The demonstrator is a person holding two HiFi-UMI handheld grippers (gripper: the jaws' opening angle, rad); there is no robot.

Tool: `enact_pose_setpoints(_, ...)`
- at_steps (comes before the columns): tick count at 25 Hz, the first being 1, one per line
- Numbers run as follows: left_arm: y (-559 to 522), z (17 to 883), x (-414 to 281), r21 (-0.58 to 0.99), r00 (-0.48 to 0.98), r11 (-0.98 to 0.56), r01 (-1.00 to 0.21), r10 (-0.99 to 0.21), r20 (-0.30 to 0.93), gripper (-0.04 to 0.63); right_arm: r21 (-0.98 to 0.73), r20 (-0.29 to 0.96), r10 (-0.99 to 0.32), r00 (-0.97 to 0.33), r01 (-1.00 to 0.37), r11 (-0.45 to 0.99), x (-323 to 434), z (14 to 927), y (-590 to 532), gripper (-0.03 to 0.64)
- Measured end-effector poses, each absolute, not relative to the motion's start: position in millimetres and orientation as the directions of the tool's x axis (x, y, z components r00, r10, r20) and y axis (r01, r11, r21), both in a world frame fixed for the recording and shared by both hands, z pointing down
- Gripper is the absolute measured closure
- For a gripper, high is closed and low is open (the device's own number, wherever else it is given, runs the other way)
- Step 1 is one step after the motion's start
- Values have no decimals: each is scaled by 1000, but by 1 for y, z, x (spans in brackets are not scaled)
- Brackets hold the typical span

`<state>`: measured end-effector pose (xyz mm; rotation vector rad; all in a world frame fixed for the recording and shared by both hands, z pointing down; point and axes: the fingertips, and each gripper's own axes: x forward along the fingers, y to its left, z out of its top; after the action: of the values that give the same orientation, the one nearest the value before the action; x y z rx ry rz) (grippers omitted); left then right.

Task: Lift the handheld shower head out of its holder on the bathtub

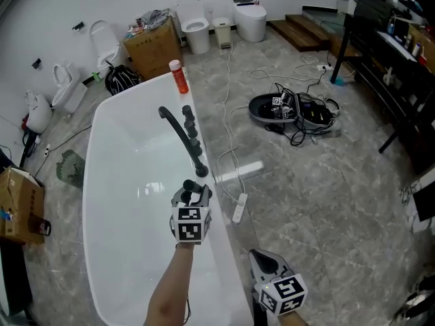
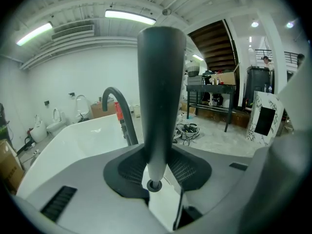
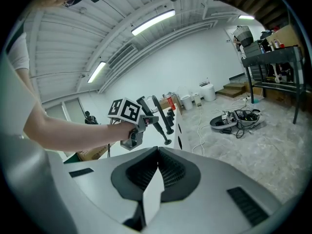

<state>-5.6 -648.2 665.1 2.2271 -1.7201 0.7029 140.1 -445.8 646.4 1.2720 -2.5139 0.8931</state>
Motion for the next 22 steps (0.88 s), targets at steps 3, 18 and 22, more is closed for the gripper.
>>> enact_pose_setpoints(3, -634, 631, -6, -107, 210, -297, -949, -848, 486, 443, -424, 402, -683, -609, -786, 451, 134, 624, -430, 611)
enact_pose_setpoints(18, -531, 482, -14, -133, 292, -363, -922, -880, 375, 443, -374, 332, -742, -582, -804, 463, 100, 523, -339, 611)
enact_pose_setpoints(22, -500, 445, -22, -147, 307, -373, -916, -889, 341, 443, -365, 312, -752, -581, -804, 470, 85, 500, -311, 611)
